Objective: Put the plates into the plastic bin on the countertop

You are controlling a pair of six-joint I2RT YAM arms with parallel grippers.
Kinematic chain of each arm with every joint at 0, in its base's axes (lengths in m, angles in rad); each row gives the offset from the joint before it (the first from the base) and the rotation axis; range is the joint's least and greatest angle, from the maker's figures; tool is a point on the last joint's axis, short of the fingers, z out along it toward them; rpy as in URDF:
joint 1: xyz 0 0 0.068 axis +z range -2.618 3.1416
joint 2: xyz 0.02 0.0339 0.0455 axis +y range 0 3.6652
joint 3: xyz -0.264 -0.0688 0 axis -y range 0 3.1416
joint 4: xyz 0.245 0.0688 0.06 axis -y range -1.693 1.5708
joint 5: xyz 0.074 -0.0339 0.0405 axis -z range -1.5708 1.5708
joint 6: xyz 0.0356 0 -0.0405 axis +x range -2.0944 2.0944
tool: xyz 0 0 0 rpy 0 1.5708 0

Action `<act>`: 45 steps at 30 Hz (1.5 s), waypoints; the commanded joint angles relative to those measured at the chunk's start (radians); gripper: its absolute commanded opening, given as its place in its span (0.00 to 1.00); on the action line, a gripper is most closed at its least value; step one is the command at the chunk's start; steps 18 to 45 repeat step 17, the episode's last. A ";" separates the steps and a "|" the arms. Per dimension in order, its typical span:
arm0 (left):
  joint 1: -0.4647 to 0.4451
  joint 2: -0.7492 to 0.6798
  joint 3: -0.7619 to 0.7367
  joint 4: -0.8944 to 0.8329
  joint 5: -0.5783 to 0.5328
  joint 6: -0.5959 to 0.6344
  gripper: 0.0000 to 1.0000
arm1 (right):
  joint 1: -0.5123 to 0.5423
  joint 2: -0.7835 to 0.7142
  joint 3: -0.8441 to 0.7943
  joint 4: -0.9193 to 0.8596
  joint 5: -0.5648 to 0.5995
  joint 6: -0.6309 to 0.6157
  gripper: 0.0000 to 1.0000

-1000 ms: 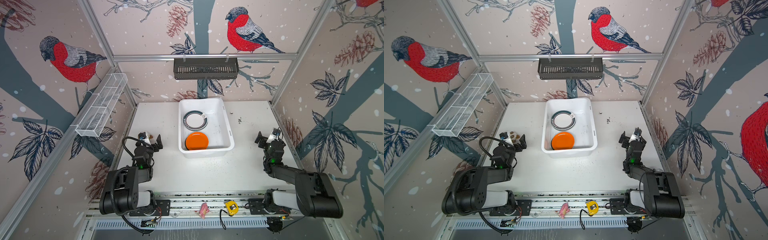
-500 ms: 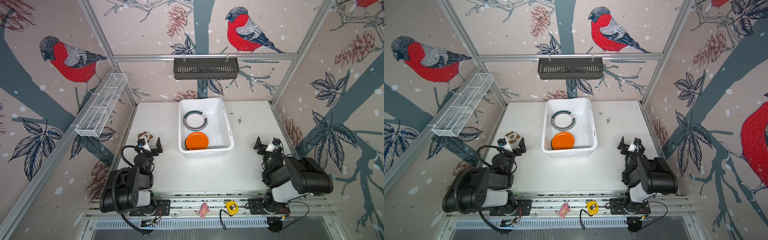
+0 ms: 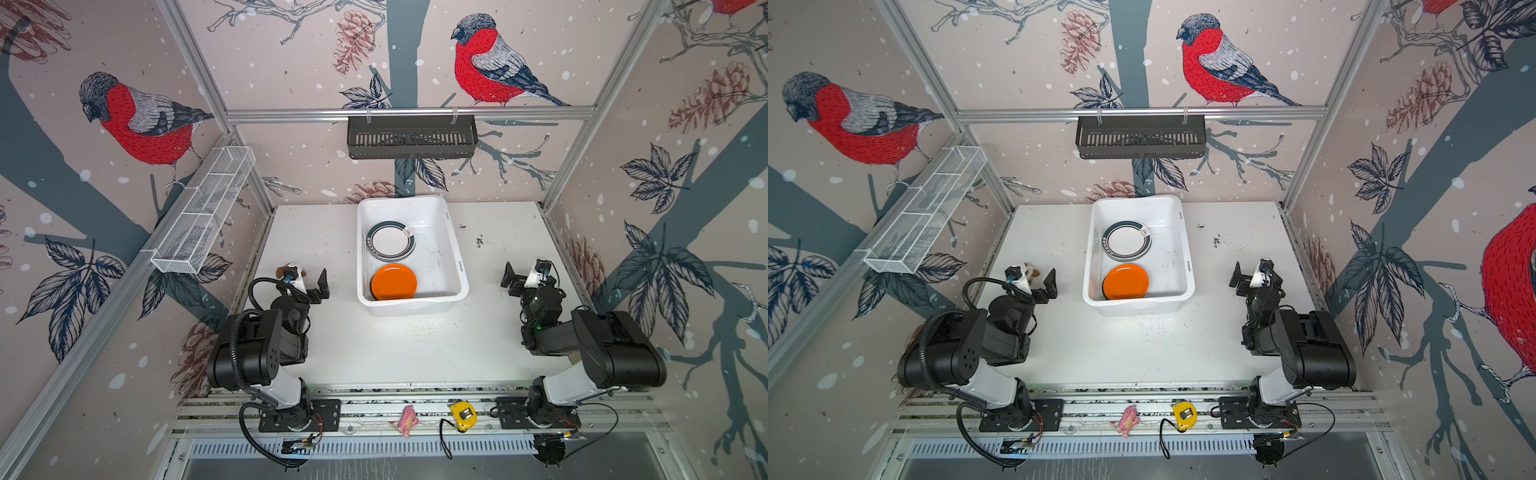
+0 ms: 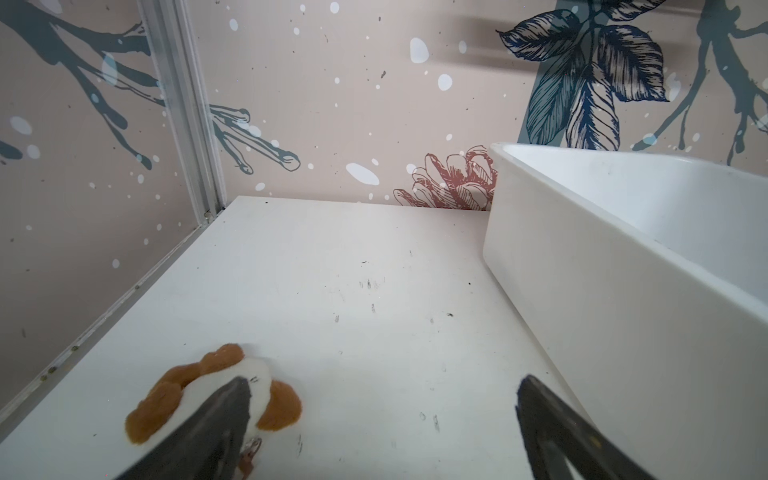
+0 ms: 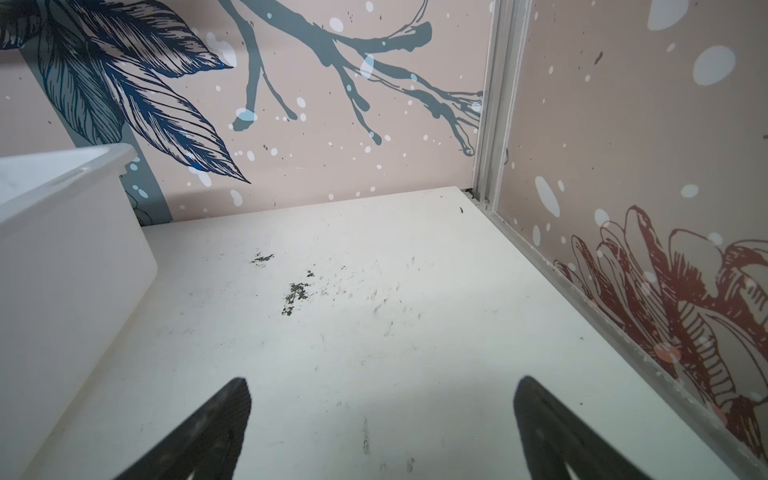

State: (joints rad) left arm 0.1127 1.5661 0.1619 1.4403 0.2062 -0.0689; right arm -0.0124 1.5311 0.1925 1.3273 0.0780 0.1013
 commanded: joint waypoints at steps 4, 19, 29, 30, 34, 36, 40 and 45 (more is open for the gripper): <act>-0.011 -0.006 0.033 -0.054 0.048 0.052 0.99 | 0.005 0.001 0.005 -0.001 0.002 -0.017 0.99; -0.024 -0.009 0.044 -0.081 0.021 0.060 0.99 | 0.006 0.001 0.004 -0.001 0.004 -0.018 1.00; -0.024 -0.009 0.044 -0.081 0.021 0.060 0.99 | 0.006 0.001 0.004 -0.001 0.004 -0.018 1.00; -0.024 -0.009 0.044 -0.081 0.021 0.060 0.99 | 0.006 0.001 0.004 -0.001 0.004 -0.018 1.00; -0.024 -0.009 0.044 -0.081 0.021 0.060 0.99 | 0.006 0.001 0.004 -0.001 0.004 -0.018 1.00; -0.024 -0.009 0.044 -0.081 0.021 0.060 0.99 | 0.006 0.001 0.004 -0.001 0.004 -0.018 1.00; -0.024 -0.009 0.044 -0.081 0.021 0.060 0.99 | 0.006 0.001 0.004 -0.001 0.004 -0.018 1.00; -0.024 -0.009 0.044 -0.081 0.021 0.060 0.99 | 0.006 0.001 0.004 -0.001 0.004 -0.018 1.00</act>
